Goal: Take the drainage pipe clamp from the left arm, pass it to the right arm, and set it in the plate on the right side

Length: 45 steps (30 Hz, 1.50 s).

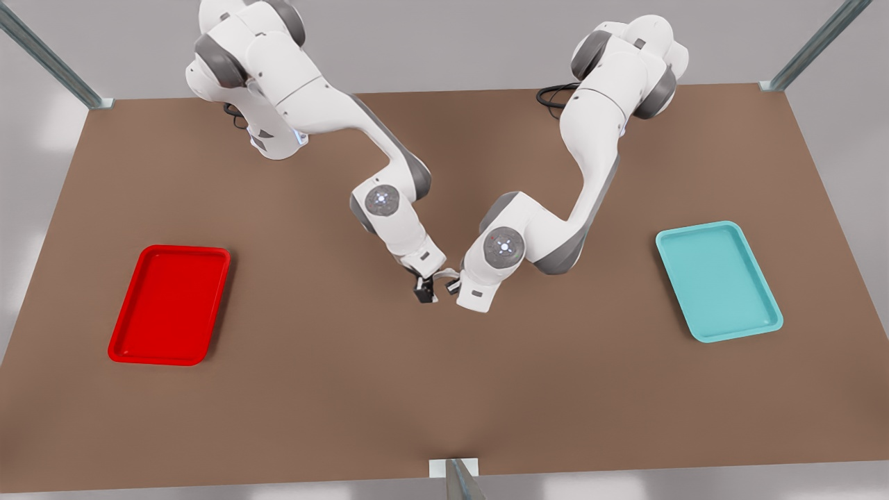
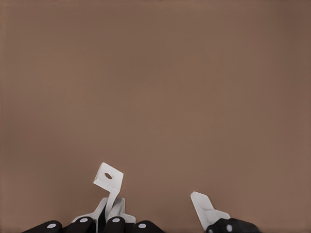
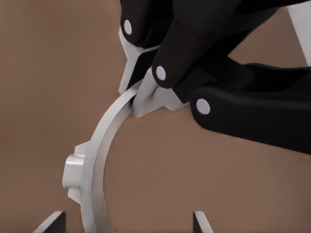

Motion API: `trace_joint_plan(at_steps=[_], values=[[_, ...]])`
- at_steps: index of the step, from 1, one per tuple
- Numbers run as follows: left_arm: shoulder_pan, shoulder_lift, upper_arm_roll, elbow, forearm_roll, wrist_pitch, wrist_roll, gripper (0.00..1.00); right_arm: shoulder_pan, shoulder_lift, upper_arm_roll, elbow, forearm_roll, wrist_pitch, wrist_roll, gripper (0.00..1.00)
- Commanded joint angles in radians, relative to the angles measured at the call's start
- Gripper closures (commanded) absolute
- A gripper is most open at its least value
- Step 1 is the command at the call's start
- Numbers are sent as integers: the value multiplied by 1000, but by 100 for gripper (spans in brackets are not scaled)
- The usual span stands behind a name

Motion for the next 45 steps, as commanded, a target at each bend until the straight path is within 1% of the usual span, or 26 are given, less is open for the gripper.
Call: trace_joint_plan(at_steps=[1, 2, 3, 4, 5, 7, 8, 12, 14, 15, 17, 18, 19, 20, 21, 22, 23, 24, 26, 29, 35, 36, 41, 43, 44, 45], values=[[3, -2, 0, 2, -3, -10, -5, 79, 3, 6, 0, 9, 1, -1, -45, 2], [6, -2, 0, 3, -8, -10, -4, 79, 5, 10, 0, 18, 3, -3, -44, 3], [11, -2, 0, 2, -8, -10, -2, 79, 6, 12, 0, 29, 2, -7, -42, 9], [11, -2, 0, 3, -8, -8, -1, 79, 8, 17, 0, 40, 2, -12, -42, 26], [12, -2, 0, 2, -8, -8, -1, 79, 8, 18, 0, 43, 1, -13, -44, 47], [14, -2, 0, 3, -10, -8, -1, 79, 8, 17, 0, 46, 1, -15, -44, 75], [19, -2, 0, 3, -22, -4, 1, 0, 8, 17, 0, 46, 3, -15, -44, 79], [35, -2, 0, 3, -33, -10, -4, 0, 3, 18, 0, 46, 3, -15, -44, 79], [111, -22, -25, 28, -57, -119, 7, 0, 0, 17, 0, 46, 5, -16, -41, 79], [219, -54, -77, 29, -56, -230, 90, 0, -3, 17, 0, 44, 5, -16, -41, 79], [397, -127, -92, 30, -16, -424, 336, 0, -15, 17, -1, 47, 6, -16, -41, 79], [497, -167, -92, 31, 58, -527, 521, 0, -57, 15, -3, 43, 9, -38, -38, 79], [569, -200, -94, 31, 92, -564, 633, 0, -113, -8, -3, 27, 11, -73, -25, 79], [597, -204, -92, 45, 147, -599, 763, 0, -190, -20, -1, 26, 11, -145, -32, 79], [608, -227, -86, 60, 179, -619, 866, 0, -261, -37, -3, 10, 12, -173, -38, 79], [542, -383, 7, -120, 170, -541, 973, 0, -322, -43, -5, 10, 9, -197, -44, 79], [497, -448, 57, -236, 139, -467, 981, 0, -388, -49, -11, 10, -3, -217, -83, 79], [506, -433, 54, -221, 116, -545, 1001, 0, -460, -54, -9, 9, -2, -233, -160, 79], [496, -405, 52, -221, 78, -604, 1066, 0, -578, -75, -9, -37, -2, -239, -268, 79], [497, -413, 46, -219, 79, -637, 1070, 0, -724, -105, -38, -100, -5, -263, -335, 79], [490, -410, 46, -217, 78, -627, 1070, 0, -959, -168, -38, -218, -34, -270, -430, 79], [490, -408, 46, -217, 78, -627, 1070, 0, -985, -168, -43, -220, -34, -274, -453, 79], [490, -410, 46, -219, 79, -621, 1070, 0, -985, -223, -51, -332, -34, -299, -450, 79], [490, -408, 46, -219, 79, -621, 1070, 0, -983, -221, -51, -333, -34, -299, -441, 79], [490, -408, 46, -219, 79, -621, 1070, 0, -983, -217, -51, -330, -34, -299, -440, 0], [490, -410, 46, -219, 79, -621, 1070, 0, -983, -215, -52, -329, -35, -299, -440, 0]])
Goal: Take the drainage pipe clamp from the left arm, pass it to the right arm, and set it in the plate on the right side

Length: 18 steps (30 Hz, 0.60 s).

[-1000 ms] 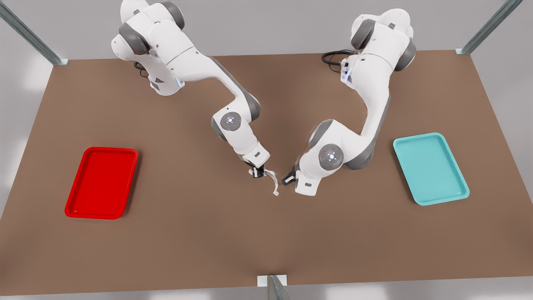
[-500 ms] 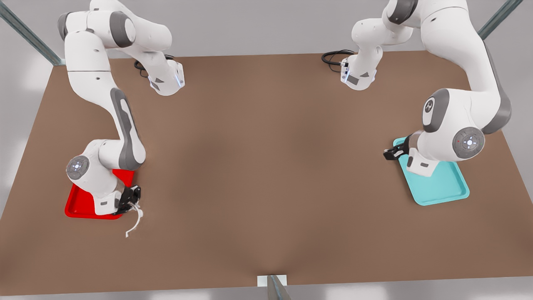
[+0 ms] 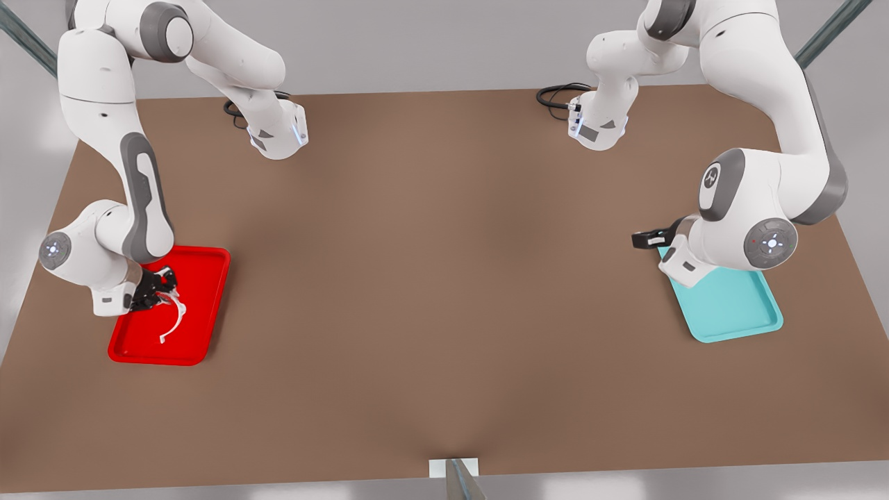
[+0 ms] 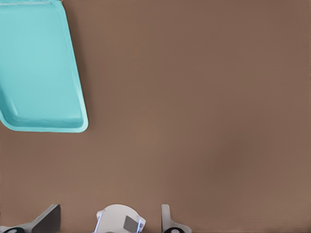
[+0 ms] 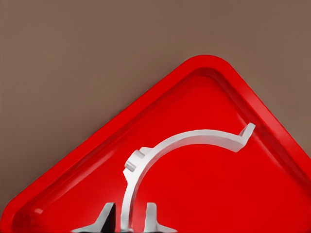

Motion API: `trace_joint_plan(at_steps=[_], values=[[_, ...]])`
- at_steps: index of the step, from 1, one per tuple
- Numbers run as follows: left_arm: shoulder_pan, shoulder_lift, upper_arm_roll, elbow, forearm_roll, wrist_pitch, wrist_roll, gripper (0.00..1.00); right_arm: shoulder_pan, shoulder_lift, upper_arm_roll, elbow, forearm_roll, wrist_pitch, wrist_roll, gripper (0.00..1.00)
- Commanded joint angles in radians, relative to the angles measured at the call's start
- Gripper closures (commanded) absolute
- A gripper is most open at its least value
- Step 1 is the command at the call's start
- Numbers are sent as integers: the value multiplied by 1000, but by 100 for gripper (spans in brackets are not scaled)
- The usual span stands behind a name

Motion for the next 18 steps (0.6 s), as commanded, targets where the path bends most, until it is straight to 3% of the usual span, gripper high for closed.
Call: trace_joint_plan(at_steps=[1, 5, 7, 8, 10, 11, 14, 18], values=[[0, -2, 0, 0, 2, -4, 236, 0, 0, 3, 1, 2, 4, -16, -142, 0], [2, -5, 0, 0, 3, -4, 236, 0, 5, 7, 1, 24, 4, -16, -147, 0], [2, -3, 0, 0, 3, -4, 236, 0, 81, 63, 5, 165, 6, -18, -125, 0], [2, -3, 0, 0, 3, -4, 236, 0, 158, 83, 8, 292, 18, -109, -10, 0], [2, -3, 0, 0, 3, -4, 236, 0, 319, 73, 2, 530, -62, -643, 894, 0], [3, -5, 0, 2, 3, -4, 236, 0, 390, 46, 8, 654, -157, -892, 1186, 0], [2, -8, 0, 3, 0, -13, 235, 0, 371, -109, 1, 617, -100, -1001, 1257, 0], [11, -6, -3, 5, -3, -12, 236, 0, 359, -270, -3, 429, -79, -841, 1285, 0]])
